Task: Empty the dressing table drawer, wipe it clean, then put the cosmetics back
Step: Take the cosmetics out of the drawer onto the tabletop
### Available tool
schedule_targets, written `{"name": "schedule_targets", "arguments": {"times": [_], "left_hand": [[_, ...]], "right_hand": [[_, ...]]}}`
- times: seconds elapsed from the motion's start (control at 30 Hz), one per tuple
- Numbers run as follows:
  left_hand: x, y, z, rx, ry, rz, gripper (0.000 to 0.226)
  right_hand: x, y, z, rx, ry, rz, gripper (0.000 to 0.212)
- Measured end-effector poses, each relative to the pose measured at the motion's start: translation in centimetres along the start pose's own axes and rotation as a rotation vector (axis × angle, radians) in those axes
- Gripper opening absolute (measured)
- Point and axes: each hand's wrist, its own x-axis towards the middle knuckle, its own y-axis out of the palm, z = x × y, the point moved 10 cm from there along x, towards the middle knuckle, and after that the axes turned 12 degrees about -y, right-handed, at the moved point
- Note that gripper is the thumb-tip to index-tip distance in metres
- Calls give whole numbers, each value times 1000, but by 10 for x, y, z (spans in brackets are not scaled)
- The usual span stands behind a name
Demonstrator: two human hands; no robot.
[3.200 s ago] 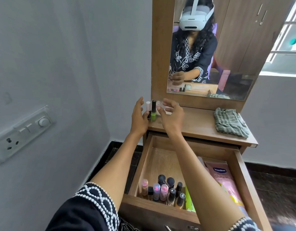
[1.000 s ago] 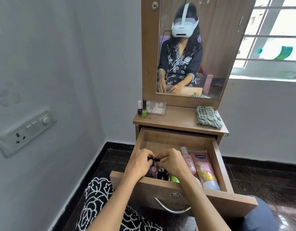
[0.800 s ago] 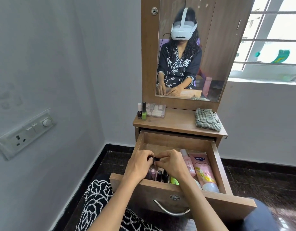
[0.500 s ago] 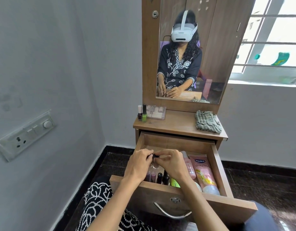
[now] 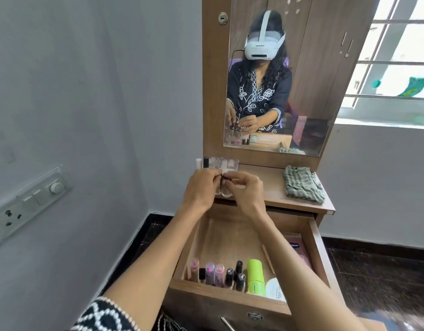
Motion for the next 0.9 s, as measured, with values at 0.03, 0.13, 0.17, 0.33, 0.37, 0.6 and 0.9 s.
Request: {"name": "schedule_targets", "arguments": {"times": [0.03,0.13,0.17,0.33,0.37,0.6,0.9], "left_hand": [[8,2,0,14,-9,-1,24],[27,9,2,42,-36,-10,28],[32,13,4,50,-53,-13,29],[46,29,19,14,-155,-3,36],[46,30,17,27,-145,-7,34],[57,39,12,66,-98,-14,31],[59,37,5,165,-21,-66,29]], "right_hand": [[7,1,-2,5,7,-8,16],[23,7,-11,26,37,-31,16],[27,9,-15,27,42,-38,16],[34,15,-29,-4,56,-50,19],[35,15,-32,-3,59,-49,19],[46,18,-46,-46,53,-27,20],[53,22,-53,-107,23,6,32]]}}
